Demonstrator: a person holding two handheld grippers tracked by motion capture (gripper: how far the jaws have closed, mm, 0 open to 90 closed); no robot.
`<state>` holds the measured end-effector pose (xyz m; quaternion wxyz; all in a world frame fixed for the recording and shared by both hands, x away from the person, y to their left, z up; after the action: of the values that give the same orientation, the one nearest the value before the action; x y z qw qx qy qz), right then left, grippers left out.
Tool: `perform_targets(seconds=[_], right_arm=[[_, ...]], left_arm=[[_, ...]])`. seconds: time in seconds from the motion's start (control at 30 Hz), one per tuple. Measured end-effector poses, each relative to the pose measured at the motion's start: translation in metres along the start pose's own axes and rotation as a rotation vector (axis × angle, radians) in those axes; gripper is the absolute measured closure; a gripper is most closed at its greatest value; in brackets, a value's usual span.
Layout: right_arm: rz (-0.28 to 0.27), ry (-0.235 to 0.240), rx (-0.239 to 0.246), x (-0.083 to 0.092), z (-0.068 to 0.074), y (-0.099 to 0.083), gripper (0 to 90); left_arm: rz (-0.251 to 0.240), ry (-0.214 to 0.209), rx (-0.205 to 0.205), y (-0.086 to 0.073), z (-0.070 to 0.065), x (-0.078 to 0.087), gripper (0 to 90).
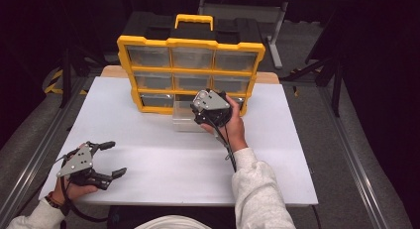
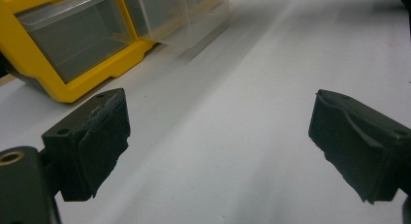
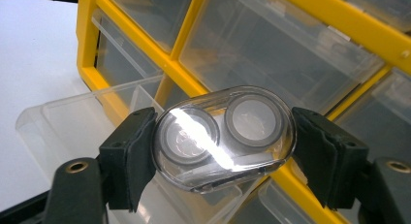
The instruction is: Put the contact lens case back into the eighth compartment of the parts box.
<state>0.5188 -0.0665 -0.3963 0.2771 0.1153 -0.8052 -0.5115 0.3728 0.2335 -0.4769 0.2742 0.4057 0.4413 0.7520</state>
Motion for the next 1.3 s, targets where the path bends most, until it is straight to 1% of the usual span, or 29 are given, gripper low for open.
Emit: perform_targets(seconds=[0.13,0.27,0.37,0.43,0.53,0.8,0.9,0.97,1.03,1.3], right_arm=[[0.018,-0.005,-0.012,-0.002,-0.002,-0.004,28.0],[0.028,0.005,-0.035,-0.005,-0.004,-0.008,28.0],[0.045,-0.002,-0.031,-0.007,-0.006,-0.012,28.0],[0.044,0.003,-0.044,-0.007,-0.007,-0.012,28.0],[0.045,-0.001,-0.053,-0.008,-0.008,-0.014,27.9],[0.047,0.018,-0.068,-0.009,-0.004,-0.016,27.9],[0.055,0.022,-0.063,-0.009,-0.001,-0.018,27.9],[0.053,0.037,-0.069,-0.009,0.001,-0.019,27.9],[0.056,0.037,-0.066,-0.009,0.001,-0.02,27.8],[0.052,0.045,-0.09,-0.009,0.001,-0.022,27.4]], left_arm=[[-0.002,0.003,-0.001,0.0,0.0,0.0,8.6],[0.0,0.0,0.001,0.0,0.0,-0.002,8.6],[0.001,-0.002,0.0,0.0,-0.001,-0.002,8.6],[0.006,-0.003,-0.003,-0.001,-0.001,-0.002,8.7],[0.001,0.0,0.0,0.0,0.0,-0.002,8.7],[0.002,-0.001,-0.001,-0.001,0.0,-0.002,8.7],[0.003,0.0,-0.001,-0.001,0.0,-0.002,8.7],[0.009,-0.004,-0.002,-0.001,0.0,-0.001,8.7],[0.008,-0.004,-0.002,-0.001,0.0,-0.001,8.7],[0.003,-0.005,-0.001,-0.001,-0.001,-0.002,8.9]])
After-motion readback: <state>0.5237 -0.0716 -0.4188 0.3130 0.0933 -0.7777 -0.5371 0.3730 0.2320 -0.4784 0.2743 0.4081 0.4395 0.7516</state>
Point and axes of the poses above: each handheld gripper's, and its own axes: x roughly backward along the jaws, y roughly out of its top, z roughly to its left, the point moved 7 cm from there along -x, roughly forward along the jaws, and after that the axes turned 8 degrees about -x, right-handed, at the moved point
